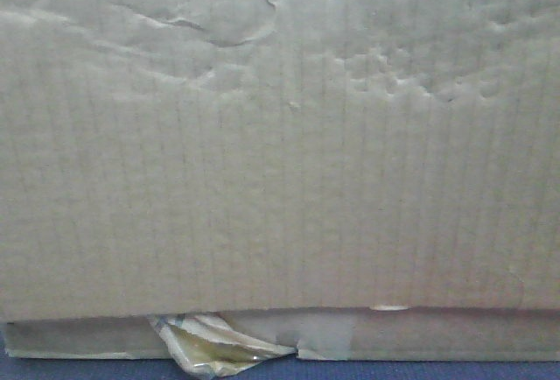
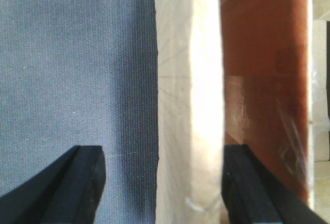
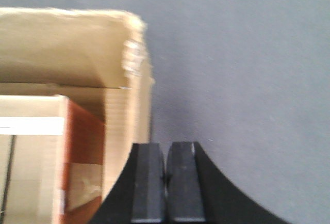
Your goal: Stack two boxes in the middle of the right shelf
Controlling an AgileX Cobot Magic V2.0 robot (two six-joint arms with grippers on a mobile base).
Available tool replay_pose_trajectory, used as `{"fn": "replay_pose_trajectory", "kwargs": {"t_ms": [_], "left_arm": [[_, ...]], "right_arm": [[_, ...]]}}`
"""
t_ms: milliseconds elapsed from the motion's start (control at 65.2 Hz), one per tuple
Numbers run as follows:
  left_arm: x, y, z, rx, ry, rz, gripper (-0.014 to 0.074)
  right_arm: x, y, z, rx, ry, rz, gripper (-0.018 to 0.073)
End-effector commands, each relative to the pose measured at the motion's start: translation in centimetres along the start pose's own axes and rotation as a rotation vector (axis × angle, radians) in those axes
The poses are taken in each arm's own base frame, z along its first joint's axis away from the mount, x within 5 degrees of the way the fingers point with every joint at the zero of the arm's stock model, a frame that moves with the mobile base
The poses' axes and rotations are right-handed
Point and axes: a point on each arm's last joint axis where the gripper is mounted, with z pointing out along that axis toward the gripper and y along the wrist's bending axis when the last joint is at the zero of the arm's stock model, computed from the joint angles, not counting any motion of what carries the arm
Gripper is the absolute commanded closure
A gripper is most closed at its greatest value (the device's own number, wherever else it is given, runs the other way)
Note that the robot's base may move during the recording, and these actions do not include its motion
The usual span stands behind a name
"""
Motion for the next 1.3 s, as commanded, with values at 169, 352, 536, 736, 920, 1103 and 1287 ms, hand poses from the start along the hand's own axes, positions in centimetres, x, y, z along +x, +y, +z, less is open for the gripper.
{"fn": "replay_pose_trajectory", "kwargs": {"t_ms": [169,352,536,736,920,1103,1287], "left_arm": [[0.0,0.0,-0.2,0.004,-0.009,0.001,0.0227],[0.0,0.0,-0.2,0.004,-0.009,0.001,0.0227],[0.0,0.0,-0.2,0.004,-0.009,0.001,0.0227],[0.0,0.0,-0.2,0.004,-0.009,0.001,0.0227],[-0.1,0.0,-0.2,0.006,-0.016,0.001,0.0227],[-0.1,0.0,-0.2,0.005,-0.018,0.002,0.0227],[-0.1,0.0,-0.2,0.005,-0.018,0.002,0.0227]], "right_arm": [[0.2,1.4,2.4,-0.047,0.085,0.002,0.0209],[1.6,1.5,4.5,-0.038,0.174,0.045,0.0210],[3.3,1.8,6.1,-0.063,0.269,0.063,0.0210],[4.5,1.8,6.5,-0.063,0.306,0.062,0.0210],[5.1,1.7,5.8,-0.068,0.304,0.054,0.0210],[5.4,1.7,6.0,-0.064,0.315,0.054,0.0210],[5.4,1.7,6.0,-0.064,0.315,0.054,0.0210]]}}
